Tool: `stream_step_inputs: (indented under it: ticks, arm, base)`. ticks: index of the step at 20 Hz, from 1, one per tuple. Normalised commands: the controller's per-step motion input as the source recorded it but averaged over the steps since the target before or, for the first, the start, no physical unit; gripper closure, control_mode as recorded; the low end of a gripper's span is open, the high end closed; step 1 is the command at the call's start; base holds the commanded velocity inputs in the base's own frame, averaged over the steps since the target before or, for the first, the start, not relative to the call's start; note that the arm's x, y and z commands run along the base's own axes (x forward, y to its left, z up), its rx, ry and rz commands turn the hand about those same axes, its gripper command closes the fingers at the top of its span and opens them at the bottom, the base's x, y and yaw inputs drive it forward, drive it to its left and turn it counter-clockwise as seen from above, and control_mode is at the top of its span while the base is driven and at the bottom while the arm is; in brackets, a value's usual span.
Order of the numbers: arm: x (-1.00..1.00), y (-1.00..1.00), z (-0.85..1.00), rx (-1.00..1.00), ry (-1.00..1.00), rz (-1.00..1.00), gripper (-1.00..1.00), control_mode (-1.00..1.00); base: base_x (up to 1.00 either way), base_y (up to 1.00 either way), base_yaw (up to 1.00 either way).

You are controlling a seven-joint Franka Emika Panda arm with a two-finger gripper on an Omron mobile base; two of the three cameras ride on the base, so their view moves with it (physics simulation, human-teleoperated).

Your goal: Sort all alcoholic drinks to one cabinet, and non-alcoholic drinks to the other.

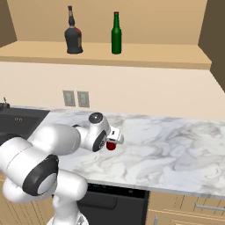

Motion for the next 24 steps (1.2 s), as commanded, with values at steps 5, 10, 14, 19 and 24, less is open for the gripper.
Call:
stream_step_inputs:
  ticks: [5,10,14,19,24]
  arm:
    - [0.15,0.00,-0.03,0.01,0.00,0.00,-1.00,-1.00]
    - [0.16,0.00,-0.07,0.01,0.01,0.00,-1.00,-1.00]
    - [0.13,-0.02,-0.08,0.01,0.01,0.00,-1.00,-1.00]
    - [0.12,-0.08,-0.13,0.01,0.03,0.00,1.00,-1.00]
    - [0.14,-0.08,-0.31,0.00,0.08,0.00,1.00,-1.00]
  base:
    - [0.00,0.00,0.00]
    - [0.00,0.00,0.00]
    - [0.00,0.00,0.00]
    - [0.00,0.00,0.00]
    - [0.00,0.00,0.00]
